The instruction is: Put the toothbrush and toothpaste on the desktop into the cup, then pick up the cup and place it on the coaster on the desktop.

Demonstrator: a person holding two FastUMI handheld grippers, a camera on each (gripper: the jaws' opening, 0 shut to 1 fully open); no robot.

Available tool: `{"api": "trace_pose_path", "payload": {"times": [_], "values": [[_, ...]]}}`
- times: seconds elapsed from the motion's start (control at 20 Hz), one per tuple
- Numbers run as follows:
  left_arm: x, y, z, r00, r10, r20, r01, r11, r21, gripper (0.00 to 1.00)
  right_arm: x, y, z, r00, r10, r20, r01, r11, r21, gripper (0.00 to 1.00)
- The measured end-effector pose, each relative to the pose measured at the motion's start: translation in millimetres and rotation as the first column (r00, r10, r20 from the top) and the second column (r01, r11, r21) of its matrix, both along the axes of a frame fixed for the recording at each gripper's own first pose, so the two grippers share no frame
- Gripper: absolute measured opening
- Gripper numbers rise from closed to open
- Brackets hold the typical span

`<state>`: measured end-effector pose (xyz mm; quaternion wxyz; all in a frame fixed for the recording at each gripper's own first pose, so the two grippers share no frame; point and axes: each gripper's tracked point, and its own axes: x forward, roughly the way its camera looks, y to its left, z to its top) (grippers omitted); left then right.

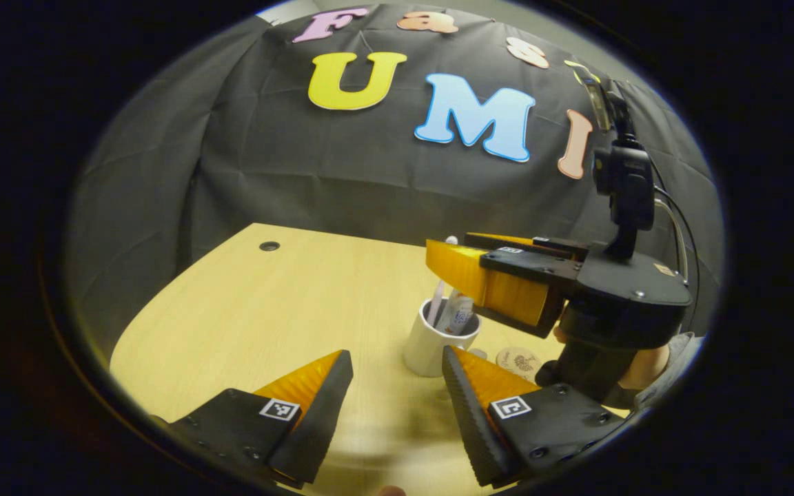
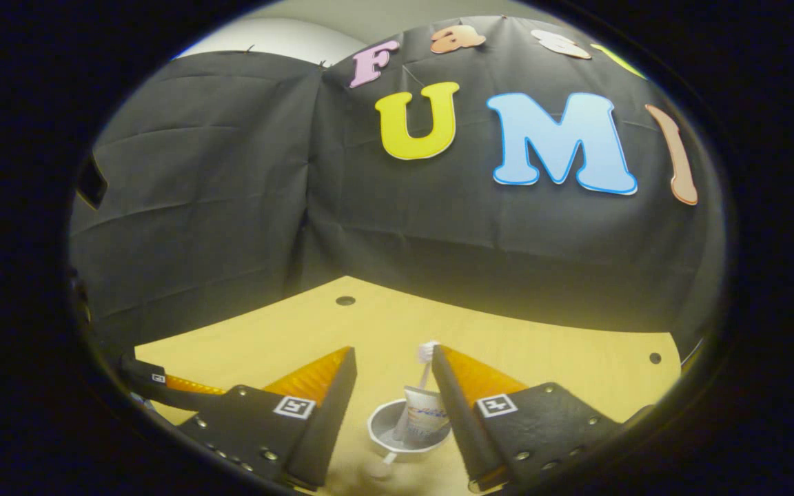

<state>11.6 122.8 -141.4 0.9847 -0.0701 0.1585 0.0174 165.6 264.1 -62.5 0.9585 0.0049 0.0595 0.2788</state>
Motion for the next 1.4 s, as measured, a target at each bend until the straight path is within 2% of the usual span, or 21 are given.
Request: {"api": "trace_pose_path", "payload": {"times": [0.15, 0.2, 0.3, 0.45, 0.55, 0.7, 0.8, 0.9, 1.0, 1.15, 1.2, 1.25, 1.3, 1.35, 1.4], "values": [[3, -6, 1, 1.000, -0.014, 0.002, 0.013, 1.000, 0.004, 0.86, 0, -8, 10, 0.999, -0.026, 0.020, 0.025, 1.000, 0.014, 0.82], [4, -8, 1, 1.000, -0.018, 0.001, 0.018, 1.000, 0.005, 0.83, 1, -11, 14, 0.999, -0.036, 0.026, 0.035, 0.999, 0.024, 0.82], [7, -13, 3, 1.000, -0.027, -0.002, 0.027, 1.000, 0.004, 0.87, -2, -20, 24, 0.998, -0.057, 0.032, 0.056, 0.997, 0.049, 0.82], [11, -23, 3, 0.999, -0.046, -0.007, 0.046, 0.999, -0.005, 0.87, -5, -40, 39, 0.995, -0.096, 0.040, 0.093, 0.993, 0.074, 0.82], [17, -34, 3, 0.998, -0.063, -0.017, 0.063, 0.998, -0.009, 0.84, -8, -58, 48, 0.990, -0.132, 0.046, 0.128, 0.989, 0.079, 0.82], [28, -50, 3, 0.996, -0.083, -0.027, 0.083, 0.996, -0.017, 0.87, -12, -89, 57, 0.980, -0.189, 0.055, 0.184, 0.980, 0.079, 0.82], [34, -61, 2, 0.995, -0.095, -0.036, 0.094, 0.995, -0.030, 0.83, -17, -110, 61, 0.974, -0.222, 0.052, 0.217, 0.973, 0.081, 0.82], [41, -73, -1, 0.994, -0.101, -0.051, 0.099, 0.994, -0.038, 0.87, -22, -128, 65, 0.967, -0.248, 0.048, 0.243, 0.966, 0.091, 0.82], [48, -76, -14, 0.990, -0.092, -0.107, 0.089, 0.995, -0.033, 0.84, -26, -148, 68, 0.958, -0.283, 0.051, 0.277, 0.956, 0.093, 0.82], [58, -79, -33, 0.976, -0.082, -0.199, 0.075, 0.996, -0.042, 0.84, -38, -170, 65, 0.943, -0.327, 0.061, 0.323, 0.944, 0.064, 0.82], [60, -79, -39, 0.970, -0.076, -0.231, 0.067, 0.997, -0.047, 0.88, -39, -179, 62, 0.937, -0.343, 0.064, 0.341, 0.939, 0.051, 0.82], [63, -80, -46, 0.965, -0.071, -0.252, 0.059, 0.997, -0.052, 0.86, -42, -186, 60, 0.933, -0.354, 0.065, 0.352, 0.935, 0.042, 0.82], [65, -79, -51, 0.958, -0.061, -0.280, 0.049, 0.998, -0.050, 0.88, -43, -193, 56, 0.930, -0.363, 0.061, 0.362, 0.932, 0.034, 0.82], [69, -77, -54, 0.951, -0.053, -0.304, 0.041, 0.998, -0.048, 0.83, -47, -200, 53, 0.928, -0.370, 0.055, 0.369, 0.929, 0.028, 0.82], [73, -75, -60, 0.943, -0.042, -0.330, 0.031, 0.999, -0.040, 0.89, -49, -205, 52, 0.925, -0.377, 0.048, 0.376, 0.926, 0.023, 0.82]]}}
